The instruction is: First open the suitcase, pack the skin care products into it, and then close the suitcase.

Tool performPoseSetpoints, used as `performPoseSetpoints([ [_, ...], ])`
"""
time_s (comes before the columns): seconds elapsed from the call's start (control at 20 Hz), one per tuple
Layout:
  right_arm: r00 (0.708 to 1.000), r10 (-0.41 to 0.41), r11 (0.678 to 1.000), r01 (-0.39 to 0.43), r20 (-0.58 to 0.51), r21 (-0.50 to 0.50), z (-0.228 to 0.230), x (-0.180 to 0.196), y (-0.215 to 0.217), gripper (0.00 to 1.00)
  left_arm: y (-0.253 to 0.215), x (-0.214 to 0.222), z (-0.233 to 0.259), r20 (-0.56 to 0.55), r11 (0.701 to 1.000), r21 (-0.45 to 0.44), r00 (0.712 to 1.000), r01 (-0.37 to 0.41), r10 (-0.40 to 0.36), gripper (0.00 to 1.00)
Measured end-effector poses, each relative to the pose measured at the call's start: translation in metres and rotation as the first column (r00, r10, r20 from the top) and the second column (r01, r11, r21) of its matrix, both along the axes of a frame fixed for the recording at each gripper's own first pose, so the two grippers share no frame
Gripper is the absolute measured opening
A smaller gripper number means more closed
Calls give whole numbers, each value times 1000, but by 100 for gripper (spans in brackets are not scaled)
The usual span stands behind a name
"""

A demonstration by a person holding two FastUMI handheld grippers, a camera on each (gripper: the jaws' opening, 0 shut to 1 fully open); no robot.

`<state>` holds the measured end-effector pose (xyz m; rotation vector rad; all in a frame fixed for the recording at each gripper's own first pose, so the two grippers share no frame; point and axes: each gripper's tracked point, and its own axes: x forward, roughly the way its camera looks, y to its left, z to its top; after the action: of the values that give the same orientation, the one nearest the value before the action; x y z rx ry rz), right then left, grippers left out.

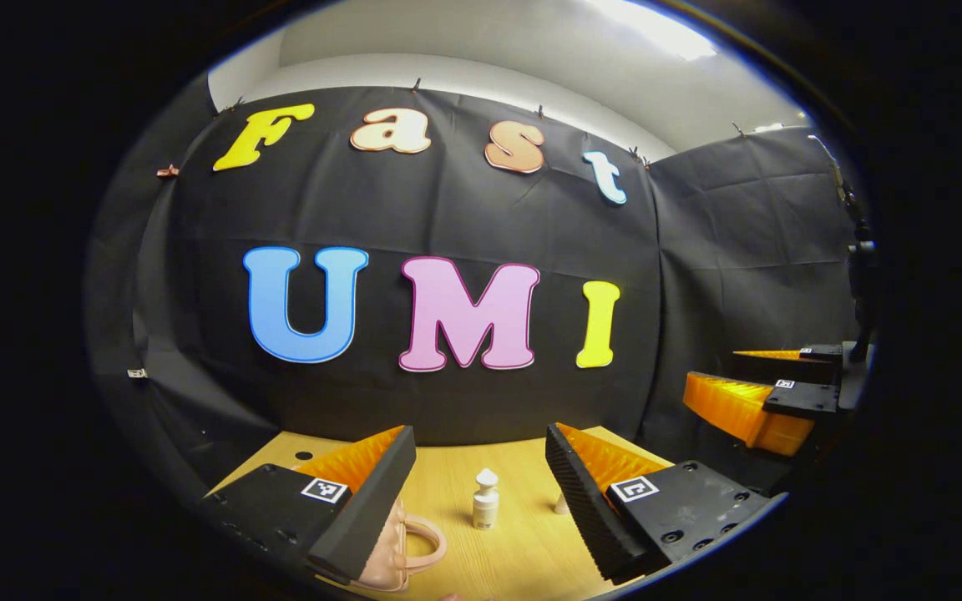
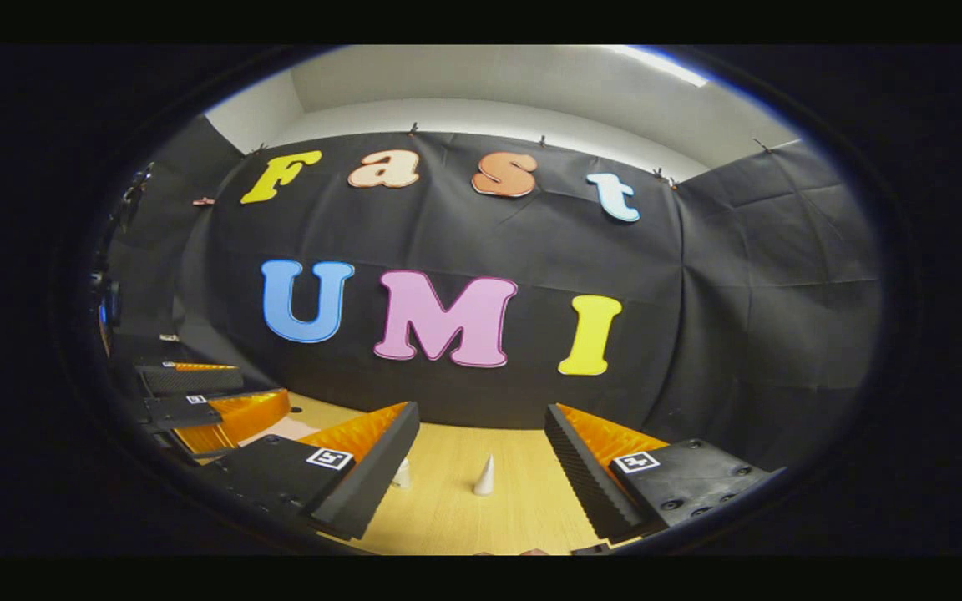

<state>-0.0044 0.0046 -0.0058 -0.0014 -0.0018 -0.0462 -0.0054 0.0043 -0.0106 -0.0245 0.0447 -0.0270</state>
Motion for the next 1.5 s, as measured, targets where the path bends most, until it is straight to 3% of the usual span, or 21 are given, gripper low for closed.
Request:
performPoseSetpoints([
  [0.15, 1000, -13, 1000, 13, 15, -3, -2, 2, -4, 96, -4, 7, -50, -136, 997, -78, 990, 16, -27, 98],
  [0.3, 1000, 12, 1000, -12, -2, 8, -15, 7, -5, 97, -7, 26, -97, -235, 998, -58, 971, 27, -40, 98],
  [0.4, 999, 34, 999, -33, -22, 3, -25, 14, -14, 96, -13, 35, -147, -379, 993, -116, 923, 21, -64, 99],
  [0.5, 999, 42, 999, -42, -26, 7, -34, 22, -31, 95, -3, 52, -183, -466, 986, -157, 885, -64, -16, 99],
  [0.7, 994, 65, 997, -61, -87, 44, -67, 46, -69, 97, 23, 80, -220, -549, 965, -165, 832, -203, 81, 98],
  [1.0, 982, 103, 994, -97, -160, 44, -114, 88, -129, 97, 65, 106, -265, -631, 943, -86, 750, -322, 199, 96],
  [1.1, 975, 94, 995, -84, -202, 57, -130, 95, -141, 97, 69, 108, -278, -674, 935, -91, 712, -342, 195, 96],
  [1.15, 974, 98, 993, -84, -206, 77, -133, 99, -141, 98, 65, 114, -287, -686, 935, -105, 706, -338, 178, 96],
  [1.2, 971, 98, 992, -80, -216, 94, -137, 102, -141, 97, 66, 112, -290, -691, 934, -106, 701, -340, 177, 89],
  [1.5, 968, 98, 991, -73, -231, 112, -143, 118, -127, 97, 72, 114, -315, -750, 946, -32, 633, -324, 192, 86],
])
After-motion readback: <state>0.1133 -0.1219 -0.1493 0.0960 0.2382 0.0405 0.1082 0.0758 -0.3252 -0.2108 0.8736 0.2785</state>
